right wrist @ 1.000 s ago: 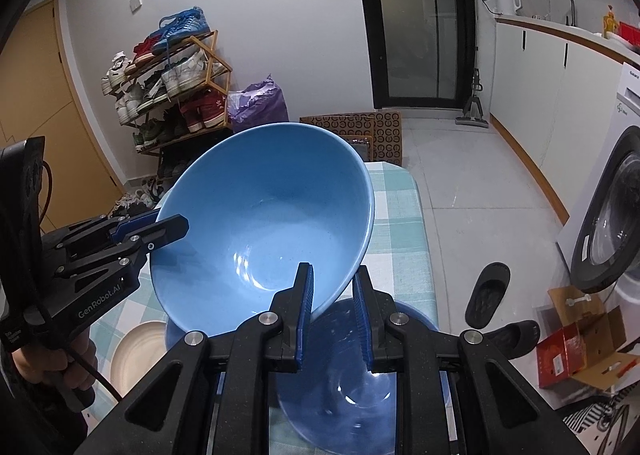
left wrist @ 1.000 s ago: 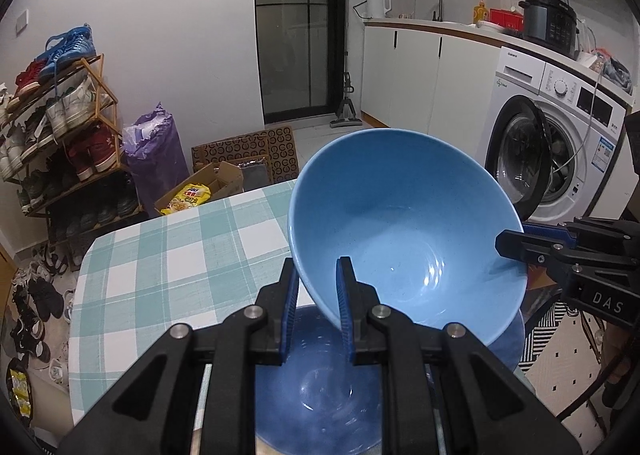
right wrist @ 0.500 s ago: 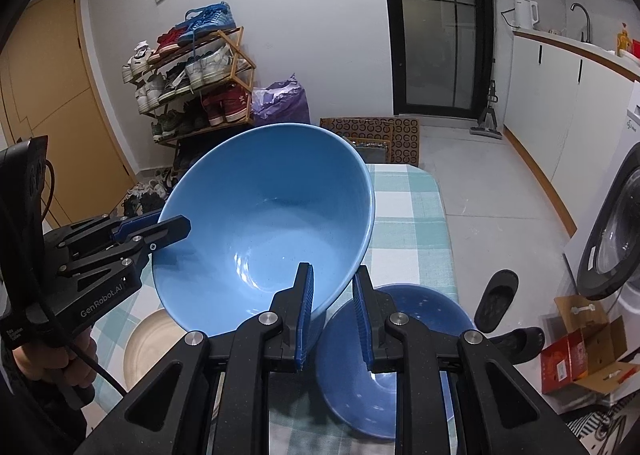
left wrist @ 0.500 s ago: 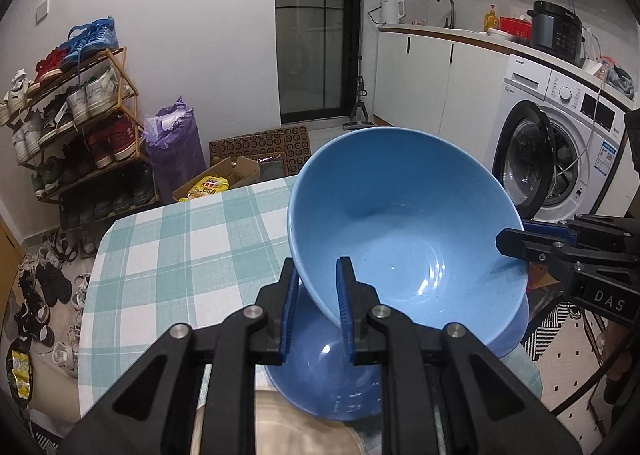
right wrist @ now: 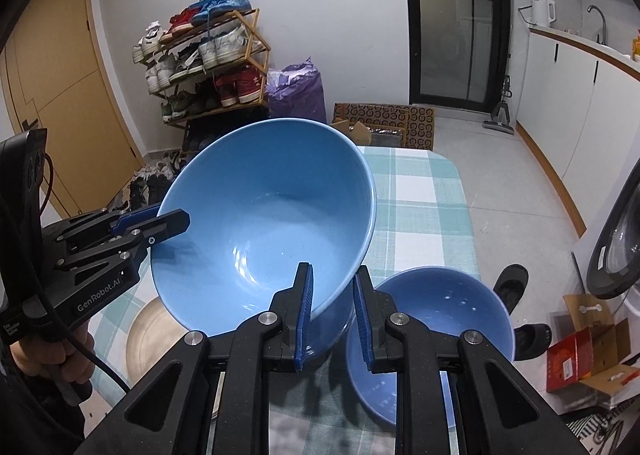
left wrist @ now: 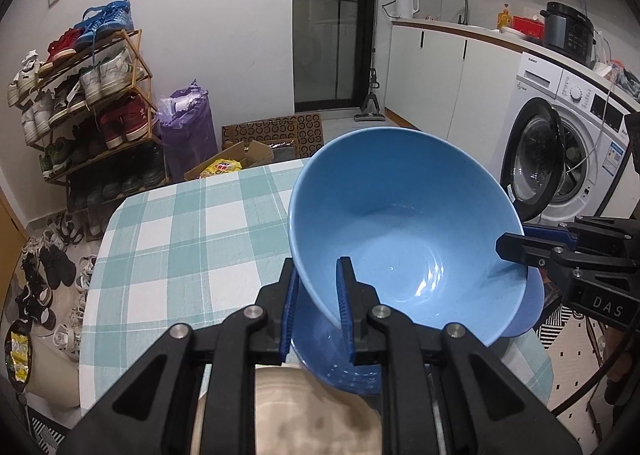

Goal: Organize plates and bowls
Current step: 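Carry the held blue bowl with both tools beside the smaller blue bowl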

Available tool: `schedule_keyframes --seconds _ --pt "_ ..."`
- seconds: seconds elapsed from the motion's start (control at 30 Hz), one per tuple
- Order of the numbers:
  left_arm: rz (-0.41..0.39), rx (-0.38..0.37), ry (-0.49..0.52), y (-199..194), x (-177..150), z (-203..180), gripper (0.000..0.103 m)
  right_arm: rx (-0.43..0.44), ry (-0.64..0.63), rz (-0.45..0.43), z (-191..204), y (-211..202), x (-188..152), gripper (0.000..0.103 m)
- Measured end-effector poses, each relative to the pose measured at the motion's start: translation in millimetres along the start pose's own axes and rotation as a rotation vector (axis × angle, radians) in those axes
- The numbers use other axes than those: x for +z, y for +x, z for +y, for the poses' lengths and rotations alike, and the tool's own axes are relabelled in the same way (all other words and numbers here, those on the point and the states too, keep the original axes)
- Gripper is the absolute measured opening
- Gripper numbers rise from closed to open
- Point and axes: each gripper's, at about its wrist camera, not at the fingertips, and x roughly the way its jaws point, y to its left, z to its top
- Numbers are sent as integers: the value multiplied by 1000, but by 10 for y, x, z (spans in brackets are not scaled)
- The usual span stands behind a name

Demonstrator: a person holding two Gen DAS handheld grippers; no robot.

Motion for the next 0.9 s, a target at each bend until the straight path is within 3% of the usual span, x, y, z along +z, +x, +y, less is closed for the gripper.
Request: schedule_keyframes --seconds 0.9 --pt "78 16 -38 311 -390 139 17 15 -17 111 79 588 -258 20"
